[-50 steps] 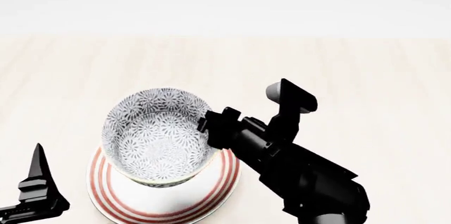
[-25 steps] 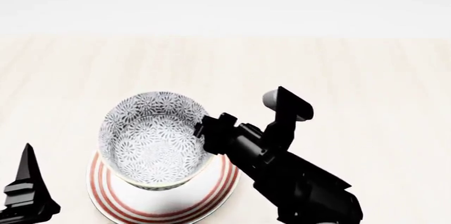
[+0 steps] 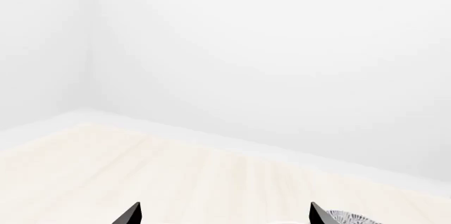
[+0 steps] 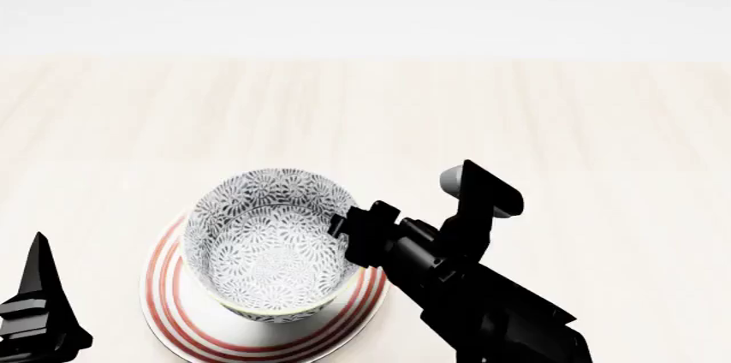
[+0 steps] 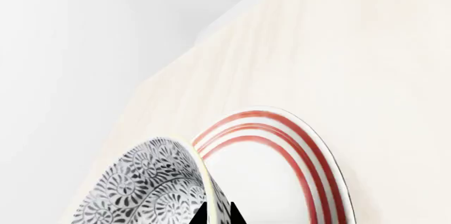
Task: Put the bowl on the plate.
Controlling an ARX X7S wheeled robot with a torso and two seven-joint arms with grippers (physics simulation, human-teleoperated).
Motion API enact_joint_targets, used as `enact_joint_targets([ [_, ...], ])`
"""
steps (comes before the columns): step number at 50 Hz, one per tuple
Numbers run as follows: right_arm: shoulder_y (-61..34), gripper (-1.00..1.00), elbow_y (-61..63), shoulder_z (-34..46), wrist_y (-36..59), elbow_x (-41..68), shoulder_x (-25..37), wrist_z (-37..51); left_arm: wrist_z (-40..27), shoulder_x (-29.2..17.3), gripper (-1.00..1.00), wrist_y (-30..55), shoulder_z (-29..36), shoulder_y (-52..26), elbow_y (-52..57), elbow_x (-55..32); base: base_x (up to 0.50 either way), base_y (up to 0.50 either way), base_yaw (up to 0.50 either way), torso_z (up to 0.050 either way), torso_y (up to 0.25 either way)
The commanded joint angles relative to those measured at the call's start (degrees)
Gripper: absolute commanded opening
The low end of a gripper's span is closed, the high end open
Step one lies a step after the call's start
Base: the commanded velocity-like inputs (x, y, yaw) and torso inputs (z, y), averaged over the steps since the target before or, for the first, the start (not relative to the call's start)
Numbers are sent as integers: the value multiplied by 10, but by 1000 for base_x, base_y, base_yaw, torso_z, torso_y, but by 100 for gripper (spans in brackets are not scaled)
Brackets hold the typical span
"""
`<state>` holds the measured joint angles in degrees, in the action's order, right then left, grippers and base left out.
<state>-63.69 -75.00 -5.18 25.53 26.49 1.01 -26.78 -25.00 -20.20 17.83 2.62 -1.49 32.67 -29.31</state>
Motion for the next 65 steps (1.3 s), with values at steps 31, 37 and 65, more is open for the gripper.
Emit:
enact_joint_targets([
  [31, 169, 100, 350, 19, -348, 196, -5, -34, -10, 9, 100, -17, -1, 0, -7, 22, 0, 0, 0, 0, 0],
  [37, 344, 100, 769, 74, -315, 152, 54, 87, -12, 6, 100, -15, -4, 3, 7, 14, 0, 0, 0, 0, 0],
  [65, 690, 100, 1157, 44, -411, 56, 126, 118, 32, -12, 100, -109, 0, 65, 79, 26, 0, 0, 0, 0, 0],
])
